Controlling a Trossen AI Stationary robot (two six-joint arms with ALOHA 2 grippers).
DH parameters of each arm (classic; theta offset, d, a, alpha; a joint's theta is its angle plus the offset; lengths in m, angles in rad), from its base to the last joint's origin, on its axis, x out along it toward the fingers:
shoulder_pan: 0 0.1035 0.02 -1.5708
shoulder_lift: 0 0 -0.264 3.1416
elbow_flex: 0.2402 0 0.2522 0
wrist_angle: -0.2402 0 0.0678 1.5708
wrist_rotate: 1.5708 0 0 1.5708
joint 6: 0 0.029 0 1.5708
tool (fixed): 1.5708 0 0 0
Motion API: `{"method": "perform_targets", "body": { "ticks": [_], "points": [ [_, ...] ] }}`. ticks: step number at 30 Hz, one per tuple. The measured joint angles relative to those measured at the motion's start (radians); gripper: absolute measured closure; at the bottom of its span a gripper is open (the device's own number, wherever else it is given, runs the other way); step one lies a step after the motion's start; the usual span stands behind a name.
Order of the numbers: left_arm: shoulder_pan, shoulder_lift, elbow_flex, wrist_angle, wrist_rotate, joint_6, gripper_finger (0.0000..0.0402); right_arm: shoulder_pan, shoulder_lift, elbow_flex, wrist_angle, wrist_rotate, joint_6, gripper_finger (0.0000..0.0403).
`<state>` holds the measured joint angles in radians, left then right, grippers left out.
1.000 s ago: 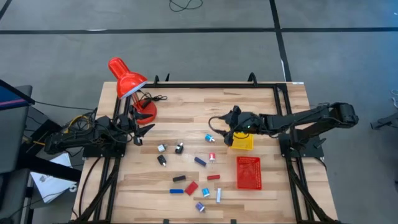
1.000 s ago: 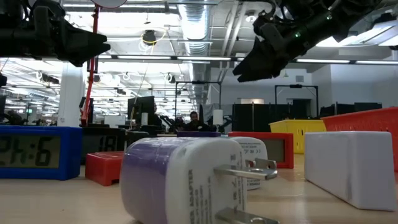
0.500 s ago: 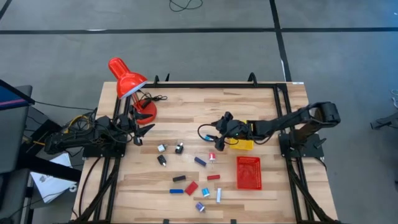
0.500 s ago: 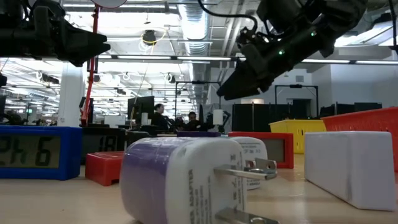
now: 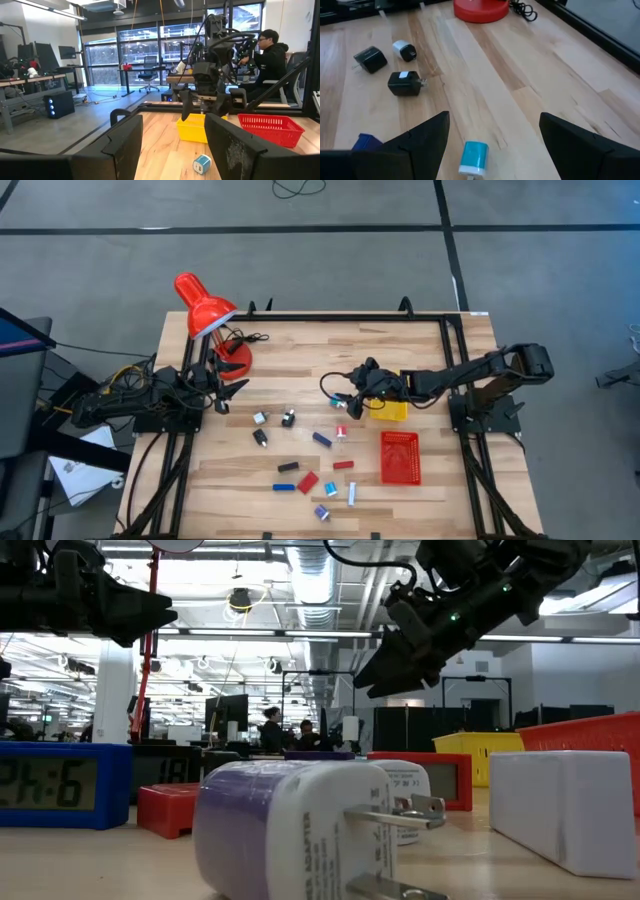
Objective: Pick & Place Office items
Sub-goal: Put the top blue charger adapter into the yellow bin
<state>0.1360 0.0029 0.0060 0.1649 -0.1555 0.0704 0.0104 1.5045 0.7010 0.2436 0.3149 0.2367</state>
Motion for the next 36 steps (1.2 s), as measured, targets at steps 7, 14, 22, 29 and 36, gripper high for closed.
{"method": "perform_targets", "body": {
  "ticks": [7,14,22,29,36],
  "points": [
    [0.000,0.000,0.000,0.000,0.000,0.000,0.0193,-0.002,0.000,0.000,-0.024,-0.007,0.095,0.0101],
    [0.000,0.000,0.000,0.000,0.000,0.000,0.0193,0.000,0.000,0.050,-0.106,-0.036,0.097,0.0101],
    [0.000,0.000,0.000,0.000,0.000,0.000,0.0193,0.017,0.003,0.109,-0.289,-0.037,0.154,0.0101],
    [0.000,0.001,0.000,0.000,0.000,0.002,0.0193,0.037,0.092,0.109,-0.245,-0.037,0.132,0.0101],
    [0.000,0.020,0.000,0.016,0.000,0.003,0.0193,0.051,0.187,0.109,-0.182,-0.031,0.130,0.0101]
  ]
}}
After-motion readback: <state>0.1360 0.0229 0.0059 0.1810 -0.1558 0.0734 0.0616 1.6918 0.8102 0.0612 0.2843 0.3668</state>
